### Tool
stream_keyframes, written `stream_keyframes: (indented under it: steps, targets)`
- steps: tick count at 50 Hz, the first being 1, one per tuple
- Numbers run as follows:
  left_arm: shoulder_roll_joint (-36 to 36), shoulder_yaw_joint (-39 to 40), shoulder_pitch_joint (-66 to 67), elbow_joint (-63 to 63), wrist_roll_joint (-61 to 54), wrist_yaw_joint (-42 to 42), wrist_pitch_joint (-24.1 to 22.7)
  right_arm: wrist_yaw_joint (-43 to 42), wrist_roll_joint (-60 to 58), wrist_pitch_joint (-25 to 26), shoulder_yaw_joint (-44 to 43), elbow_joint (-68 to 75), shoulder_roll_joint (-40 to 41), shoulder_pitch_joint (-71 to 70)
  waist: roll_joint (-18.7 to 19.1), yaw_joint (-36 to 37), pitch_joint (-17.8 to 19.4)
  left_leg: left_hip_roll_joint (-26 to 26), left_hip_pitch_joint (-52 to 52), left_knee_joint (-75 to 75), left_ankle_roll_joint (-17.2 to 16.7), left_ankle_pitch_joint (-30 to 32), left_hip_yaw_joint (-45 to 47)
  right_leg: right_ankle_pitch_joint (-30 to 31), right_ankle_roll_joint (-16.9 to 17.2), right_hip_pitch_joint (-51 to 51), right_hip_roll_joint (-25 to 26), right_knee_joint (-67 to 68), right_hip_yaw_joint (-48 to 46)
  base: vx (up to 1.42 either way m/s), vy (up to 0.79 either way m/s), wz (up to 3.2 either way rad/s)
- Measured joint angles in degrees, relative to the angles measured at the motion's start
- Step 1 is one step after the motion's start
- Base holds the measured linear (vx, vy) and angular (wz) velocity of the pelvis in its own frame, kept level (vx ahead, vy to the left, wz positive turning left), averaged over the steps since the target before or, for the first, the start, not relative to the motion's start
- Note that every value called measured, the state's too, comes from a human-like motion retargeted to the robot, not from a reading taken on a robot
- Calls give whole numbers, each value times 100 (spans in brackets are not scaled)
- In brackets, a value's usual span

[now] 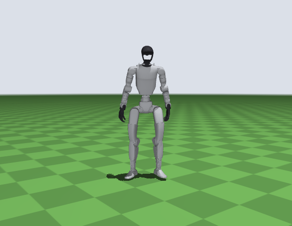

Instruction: Upper body actions

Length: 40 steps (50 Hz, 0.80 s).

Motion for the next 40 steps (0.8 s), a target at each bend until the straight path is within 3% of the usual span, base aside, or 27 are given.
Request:
stream_keyframes:
  steps: [2, 5, 10, 13, 22, 31, 35, 40]
  targets:
    - [-25, 325, 87, 389, 5, 33, 335, -123, 461, 191, -171, 278, 84, 179, -2, -6, -216, 10, 151, -26, 8, -52, -28, -62, 35, 150, 19, 18, -62, 39, 6, 26]
    - [-155, 990, 256, 659, -197, 184, 539, -94, 1233, 78, -306, 536, 113, 269, -11, -198, -513, 33, 192, 39, -21, -133, -149, -115, 49, 268, 40, -28, -104, 26, 10, 27]
    - [-353, 1466, 652, 151, -31, -918, 659, 225, 1571, 39, -454, 85, 273, 267, -3, -153, -716, 43, 330, 16, 8, -218, 74, -144, 30, 253, 100, 12, 45, 16, 1, -32]
    - [-322, 1396, 656, -59, 455, -1300, 556, 317, 1666, -102, -281, -398, 366, 160, 7, -211, -682, 81, 336, 83, 0, -261, 97, -141, 38, 254, 95, 43, 40, 1, 0, -10]
    - [122, 440, 189, -1016, 1038, -788, 572, 574, 1458, -266, 534, -1821, 499, -427, -91, -187, -295, 160, 91, 483, 30, -437, 230, -365, -107, -117, -34, 572, 107, -9, -5, -16]
    - [127, -246, -1338, -3042, -475, -538, 464, 579, 1805, -428, 961, -4027, 277, -1282, -134, 18, 333, 726, -2312, 3341, 194, -1607, -41, -1544, -436, -2215, -537, 3078, 377, -36, -18, 10]
    - [165, -519, -2198, -3867, -614, -427, 428, 847, 1670, -511, 870, -5068, 168, -1684, -10, -46, 470, 964, -3681, 4980, 333, -2255, -329, -2167, -614, -3373, -717, 4511, 491, -29, -8, 31]
    - [212, -836, -3292, -4700, -450, -386, 756, 329, 1985, -576, 856, -5697, 330, -2473, 24, -65, 742, 1203, -4991, 6658, 598, -2887, -425, -2684, -775, -4728, -767, 6069, 805, -24, -2, 2]
